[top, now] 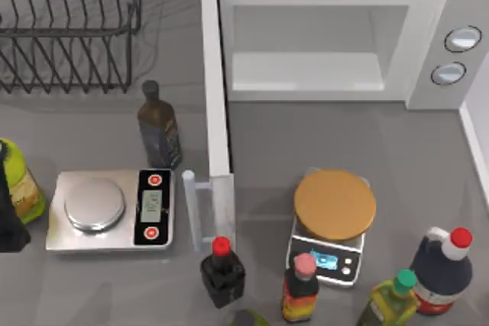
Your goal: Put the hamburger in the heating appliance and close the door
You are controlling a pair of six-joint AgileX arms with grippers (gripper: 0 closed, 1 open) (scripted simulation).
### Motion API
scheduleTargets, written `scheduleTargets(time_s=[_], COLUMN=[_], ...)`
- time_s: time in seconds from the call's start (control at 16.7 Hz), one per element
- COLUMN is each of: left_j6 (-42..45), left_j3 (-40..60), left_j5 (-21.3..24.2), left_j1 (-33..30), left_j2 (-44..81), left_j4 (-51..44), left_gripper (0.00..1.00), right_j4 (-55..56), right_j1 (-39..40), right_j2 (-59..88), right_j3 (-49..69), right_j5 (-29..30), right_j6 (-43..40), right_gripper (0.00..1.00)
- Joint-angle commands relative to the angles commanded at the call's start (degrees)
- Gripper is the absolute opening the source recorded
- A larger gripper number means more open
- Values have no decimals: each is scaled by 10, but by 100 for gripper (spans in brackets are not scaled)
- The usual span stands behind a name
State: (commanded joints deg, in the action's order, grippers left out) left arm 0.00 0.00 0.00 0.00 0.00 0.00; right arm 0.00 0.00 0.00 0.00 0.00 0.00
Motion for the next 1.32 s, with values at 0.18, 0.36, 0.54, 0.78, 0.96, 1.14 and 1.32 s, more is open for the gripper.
scheduleTargets(time_s=[0.18, 0.36, 0.54, 0.78, 0.96, 1.14, 1.32], left_j6=[0, 0, 0, 0, 0, 0, 0], left_j3=[0, 0, 0, 0, 0, 0, 0], left_j5=[0, 0, 0, 0, 0, 0, 0], left_j1=[0, 0, 0, 0, 0, 0, 0], left_j2=[0, 0, 0, 0, 0, 0, 0], left_j4=[0, 0, 0, 0, 0, 0, 0], left_gripper=[100, 100, 100, 100, 100, 100, 100], right_j4=[-7, -59, -148, -292, -396, -484, -545], right_j1=[1, 5, 13, 25, 33, 42, 52], right_j2=[7, 63, 174, 377, 519, 631, 712], right_j3=[6, 44, 109, 212, 286, 350, 395], right_j5=[0, 0, 1, 3, 5, 4, 2], right_j6=[-3, -24, -58, -113, -154, -189, -213], right_gripper=[100, 100, 100, 100, 100, 100, 100])
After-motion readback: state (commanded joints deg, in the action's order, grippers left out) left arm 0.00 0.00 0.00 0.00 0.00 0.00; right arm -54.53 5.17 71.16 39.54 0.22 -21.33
